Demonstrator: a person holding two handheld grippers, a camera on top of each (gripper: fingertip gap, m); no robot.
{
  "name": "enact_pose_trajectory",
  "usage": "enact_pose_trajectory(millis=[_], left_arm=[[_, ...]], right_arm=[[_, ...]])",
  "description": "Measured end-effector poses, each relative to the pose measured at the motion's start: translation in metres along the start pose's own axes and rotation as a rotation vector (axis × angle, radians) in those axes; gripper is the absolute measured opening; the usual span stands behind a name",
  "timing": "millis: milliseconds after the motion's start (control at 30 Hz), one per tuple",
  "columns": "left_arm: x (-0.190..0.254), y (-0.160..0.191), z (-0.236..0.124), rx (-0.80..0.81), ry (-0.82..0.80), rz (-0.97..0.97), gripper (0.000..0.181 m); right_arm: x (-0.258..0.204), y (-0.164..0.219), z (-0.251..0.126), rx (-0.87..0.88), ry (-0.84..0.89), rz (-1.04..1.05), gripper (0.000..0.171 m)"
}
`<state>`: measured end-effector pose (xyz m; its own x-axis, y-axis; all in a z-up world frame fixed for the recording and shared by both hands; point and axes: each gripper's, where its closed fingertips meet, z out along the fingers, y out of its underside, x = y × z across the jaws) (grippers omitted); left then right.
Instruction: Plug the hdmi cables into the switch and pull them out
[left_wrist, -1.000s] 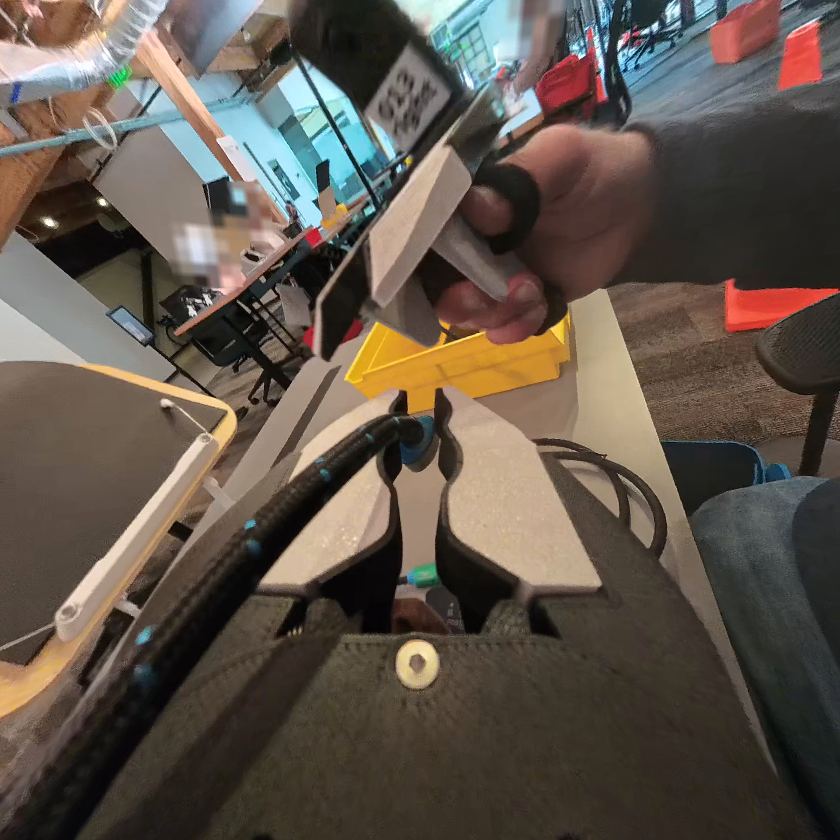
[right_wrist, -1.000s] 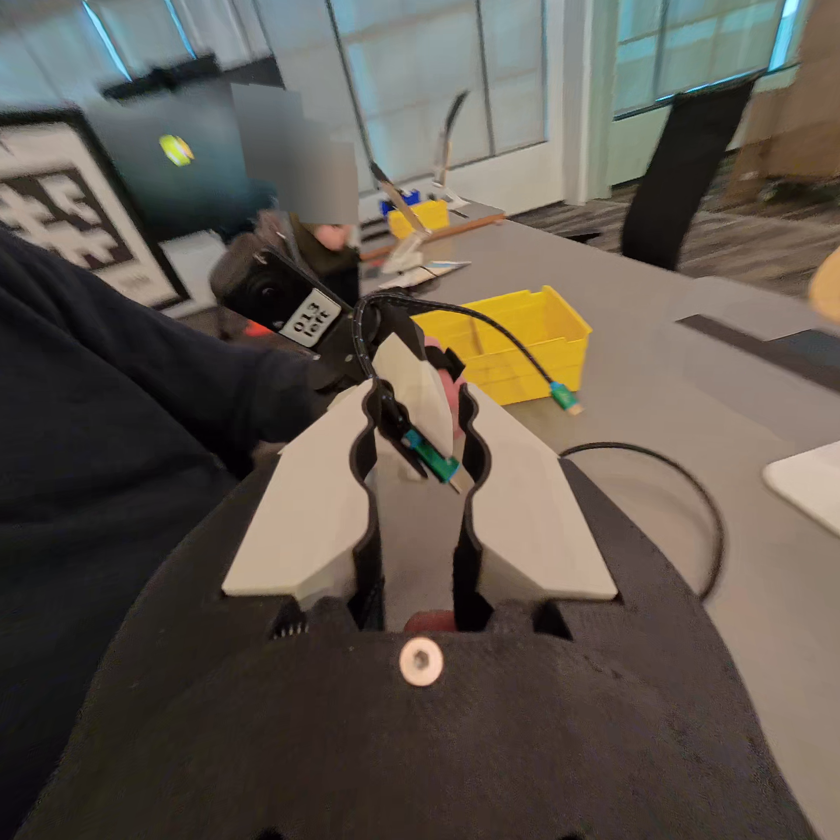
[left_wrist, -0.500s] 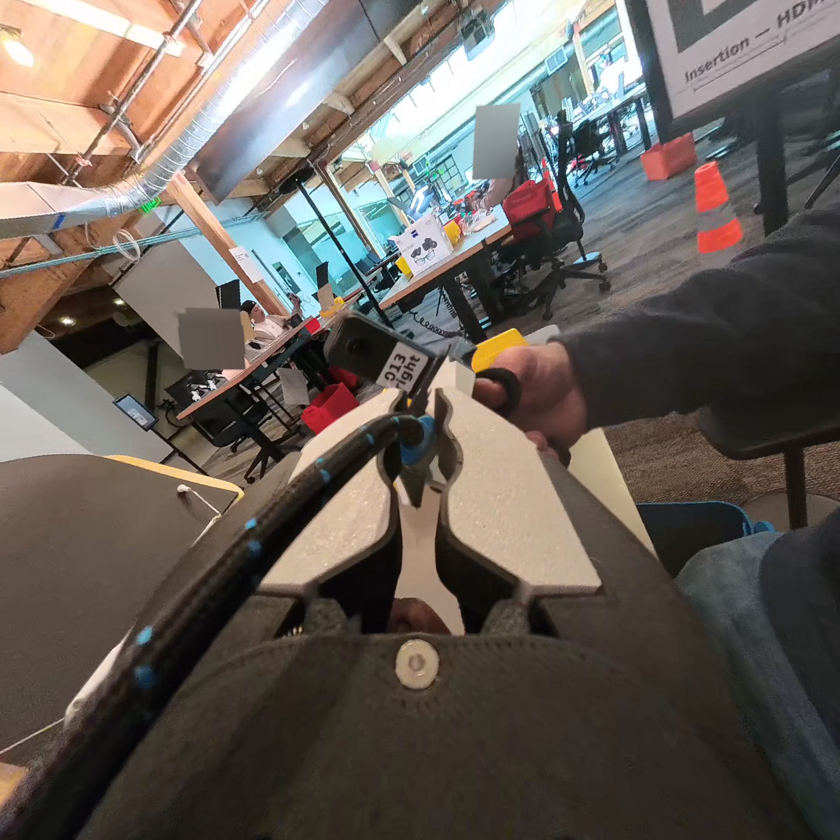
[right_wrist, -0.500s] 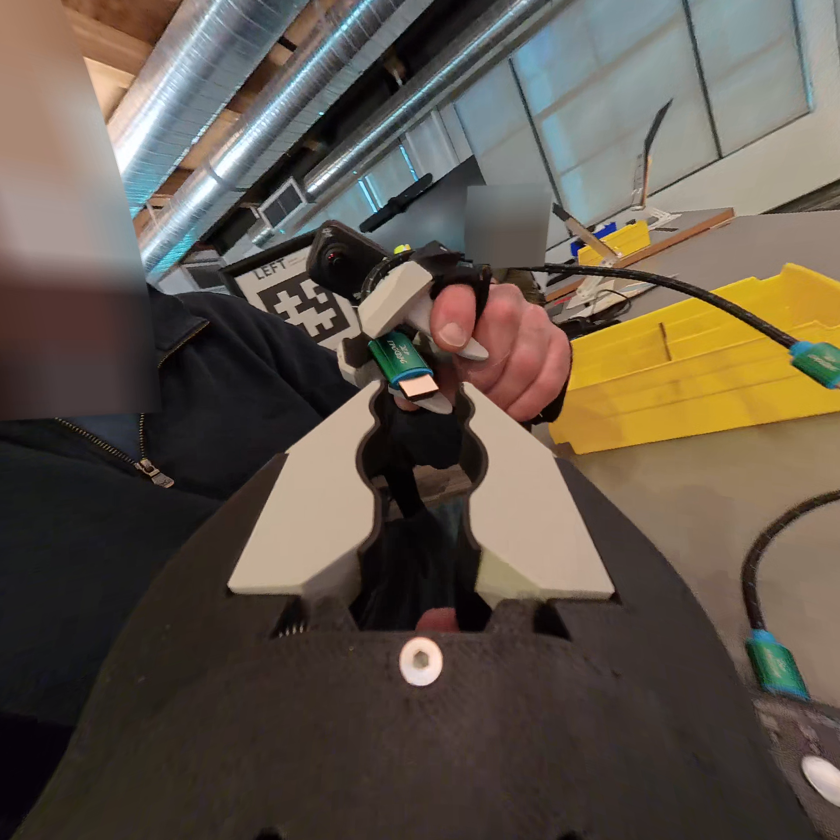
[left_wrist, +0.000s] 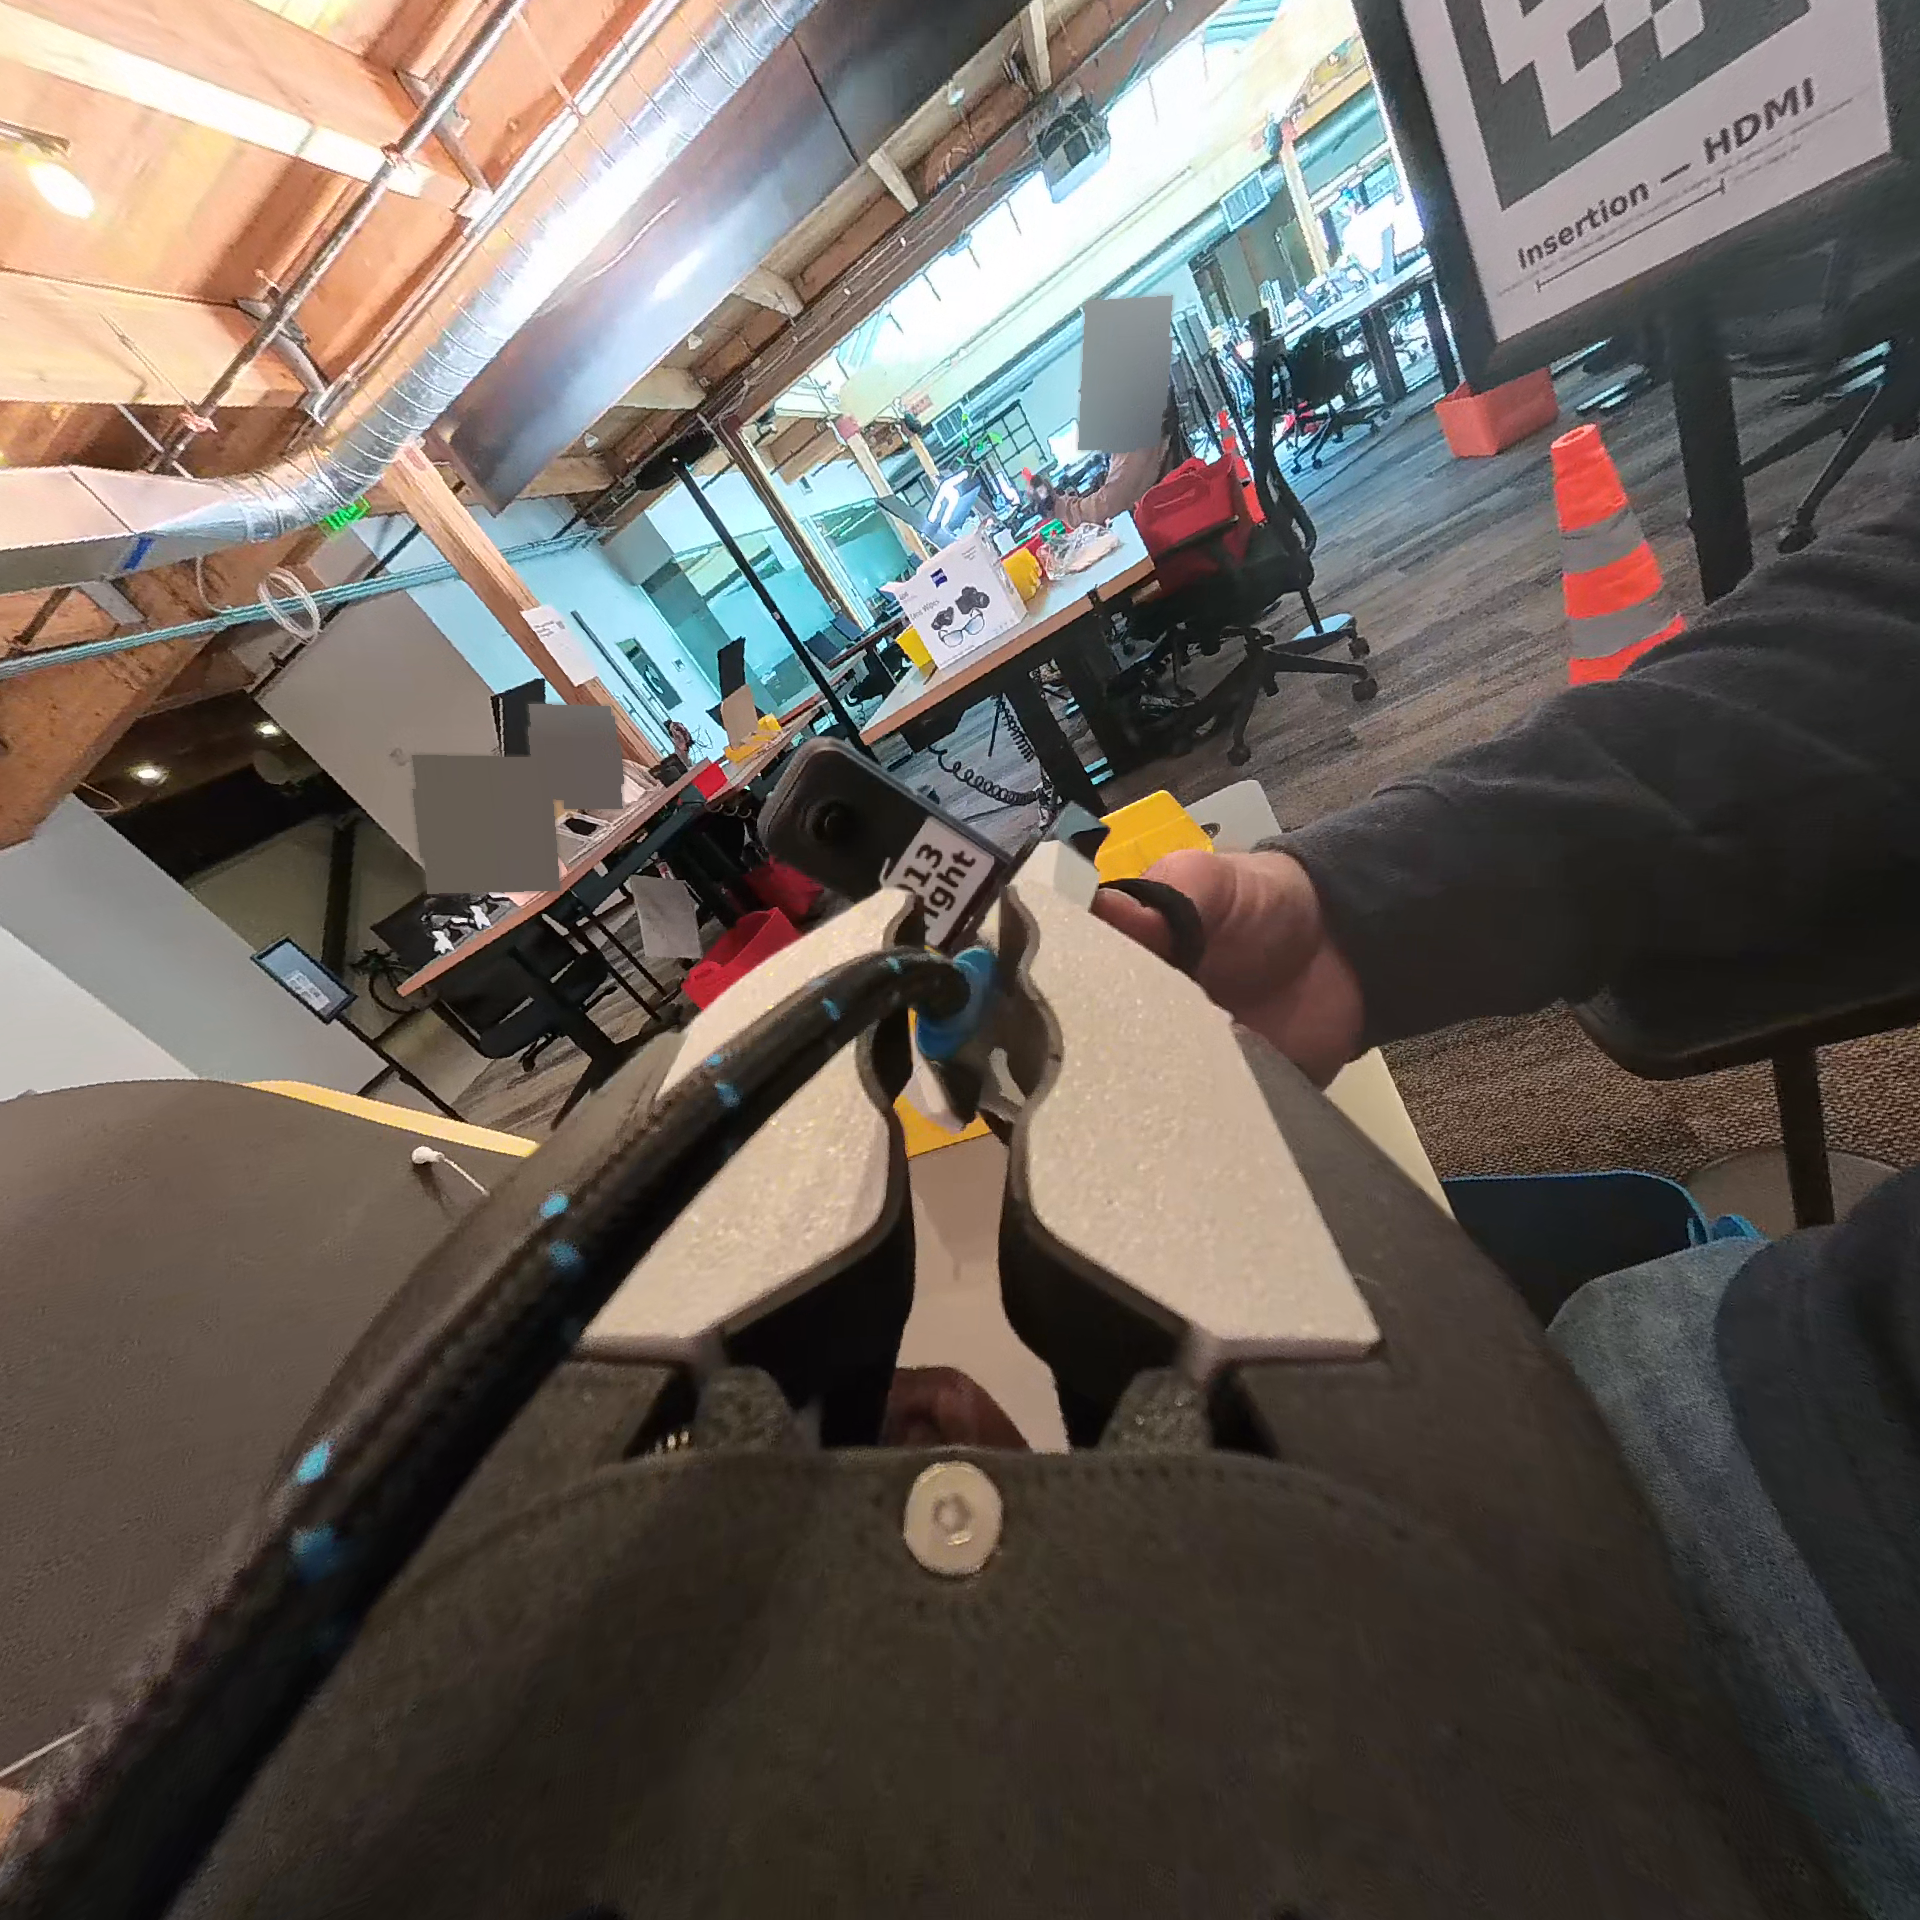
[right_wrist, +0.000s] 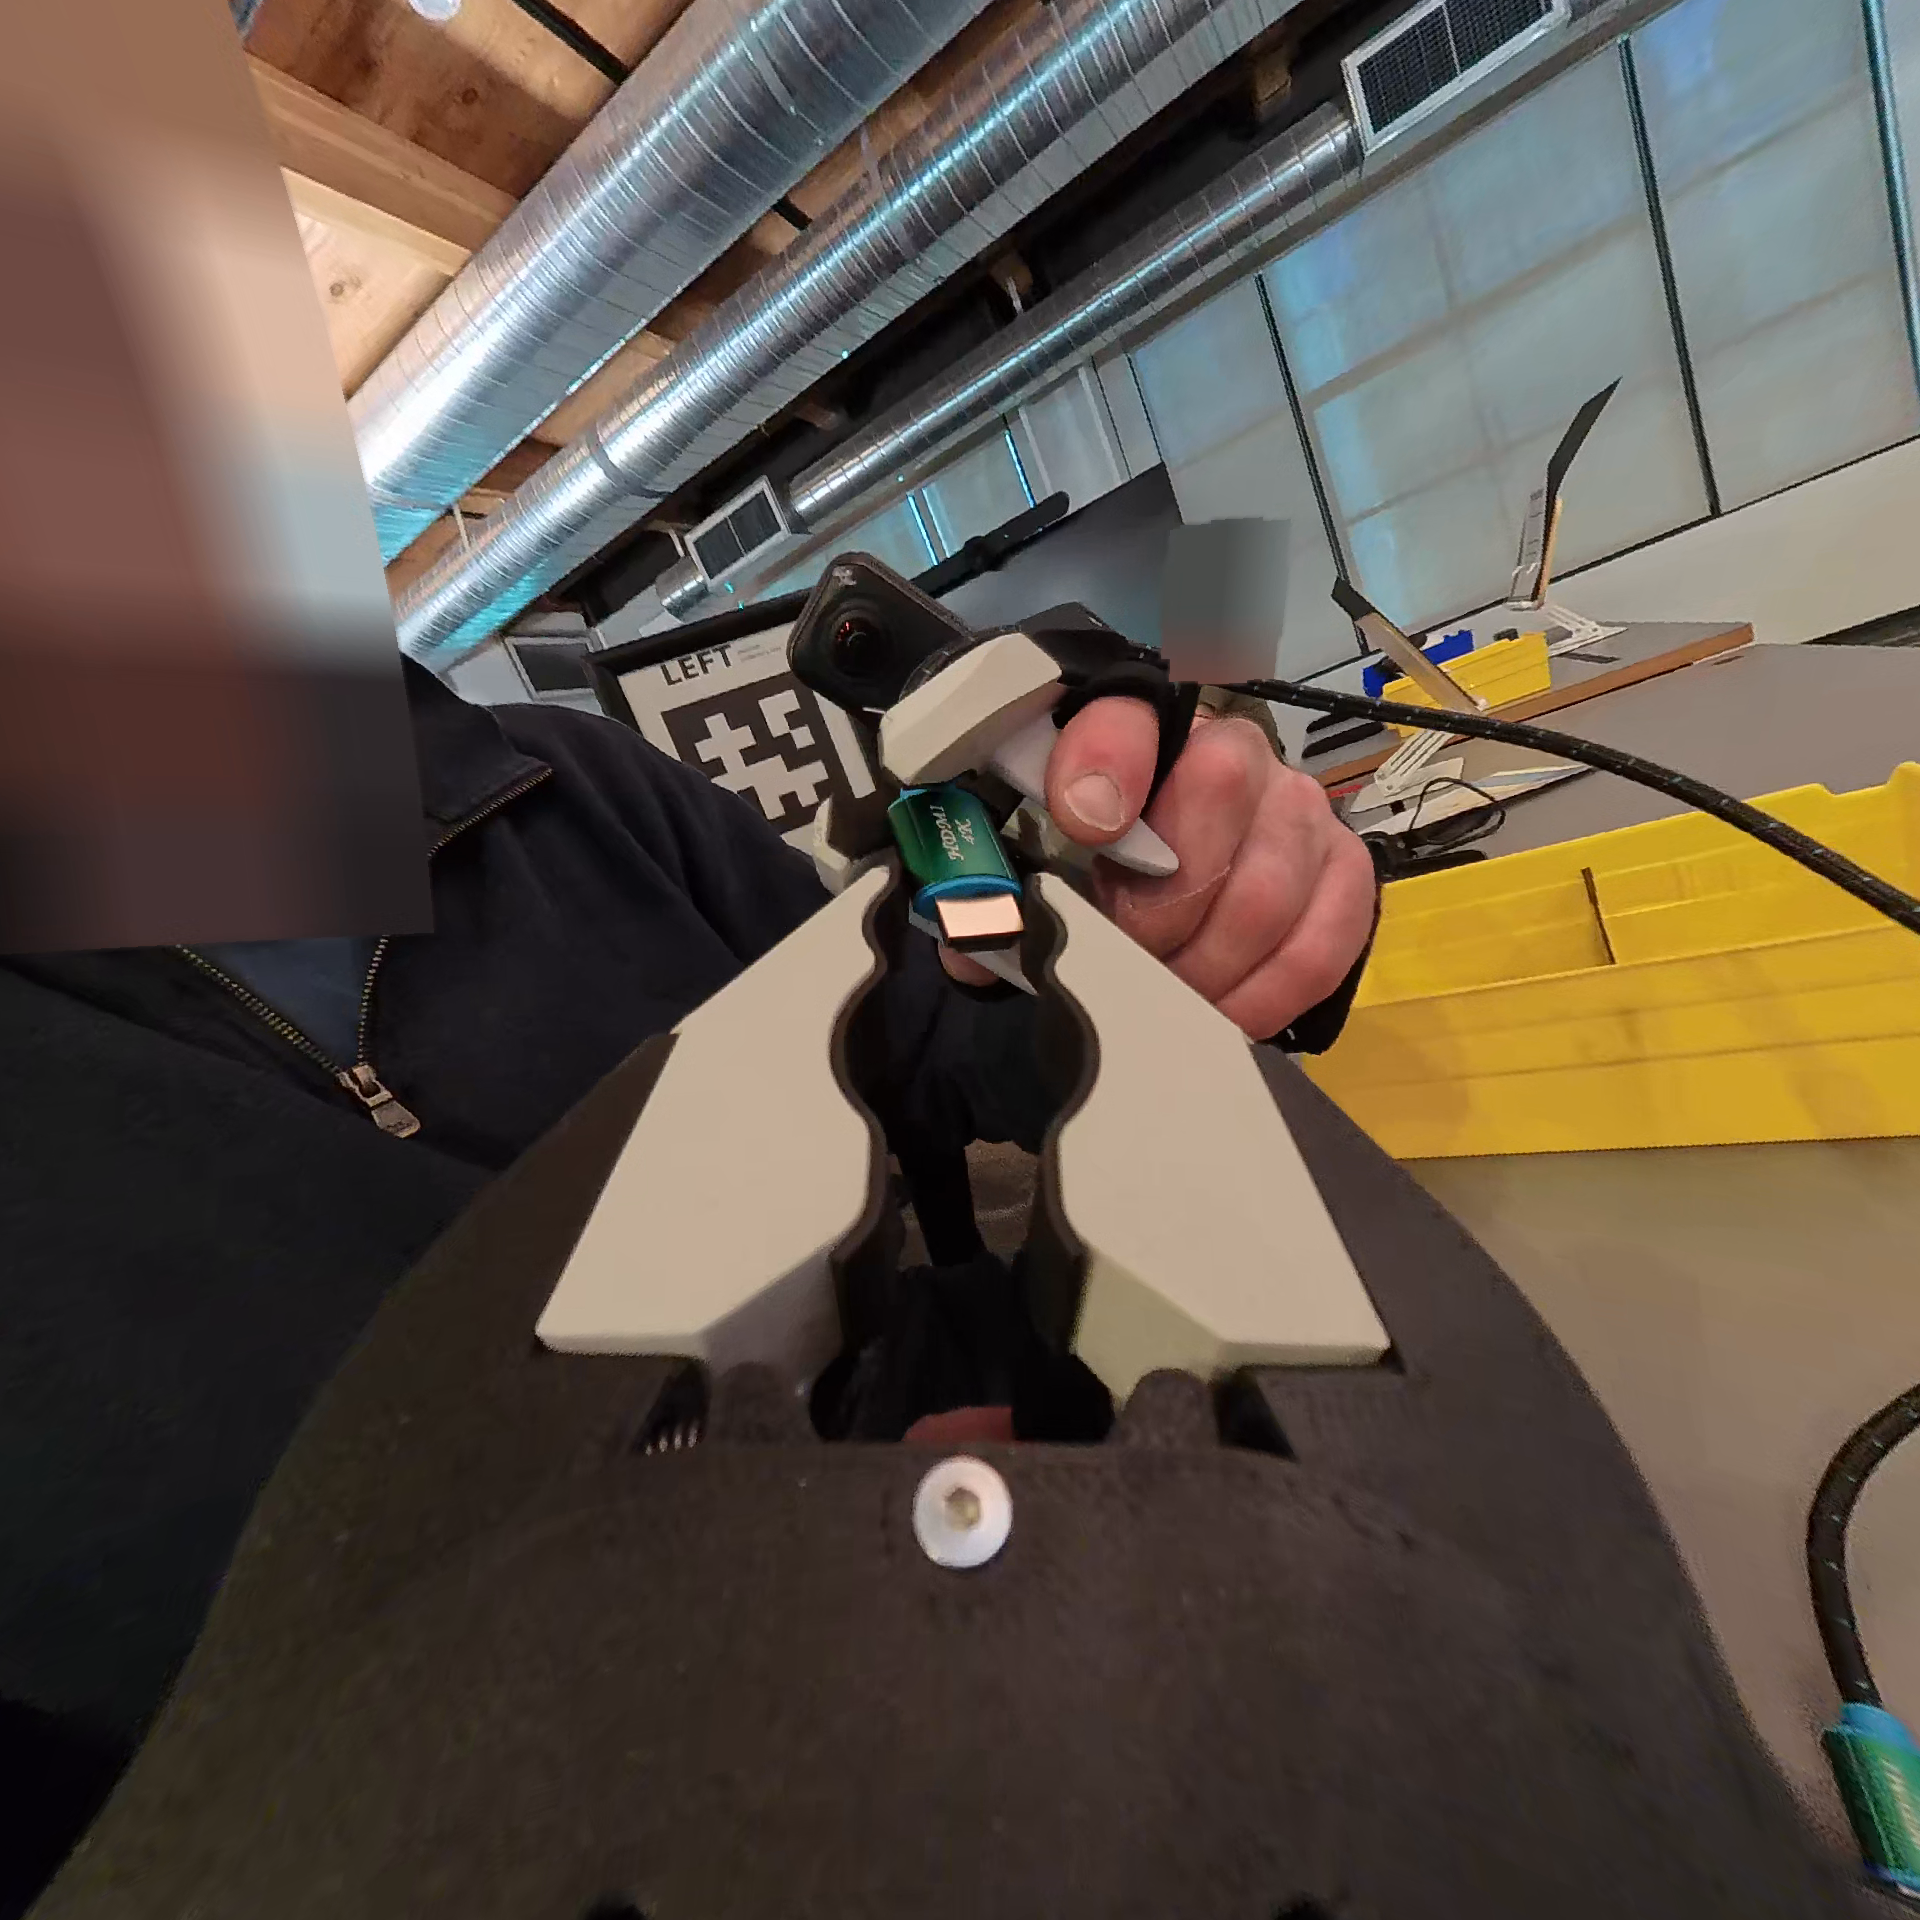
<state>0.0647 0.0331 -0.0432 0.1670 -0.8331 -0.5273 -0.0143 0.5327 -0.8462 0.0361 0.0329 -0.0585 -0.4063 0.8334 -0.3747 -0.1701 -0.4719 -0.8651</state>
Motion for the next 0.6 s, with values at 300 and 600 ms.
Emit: enact_pose_trajectory(millis=[300,600], left_arm=[[-0.002,0.007,0.002,-0.023,0.016,-0.079,0.021],[-0.006,0.013,0.007,-0.002,0.048,-0.344,0.025]], right_arm=[[0.006,-0.002,-0.007,-0.080,0.144,-0.153,0.019],[0.018,-0.001,-0.018,-0.230,0.362,-0.404,0.019]])
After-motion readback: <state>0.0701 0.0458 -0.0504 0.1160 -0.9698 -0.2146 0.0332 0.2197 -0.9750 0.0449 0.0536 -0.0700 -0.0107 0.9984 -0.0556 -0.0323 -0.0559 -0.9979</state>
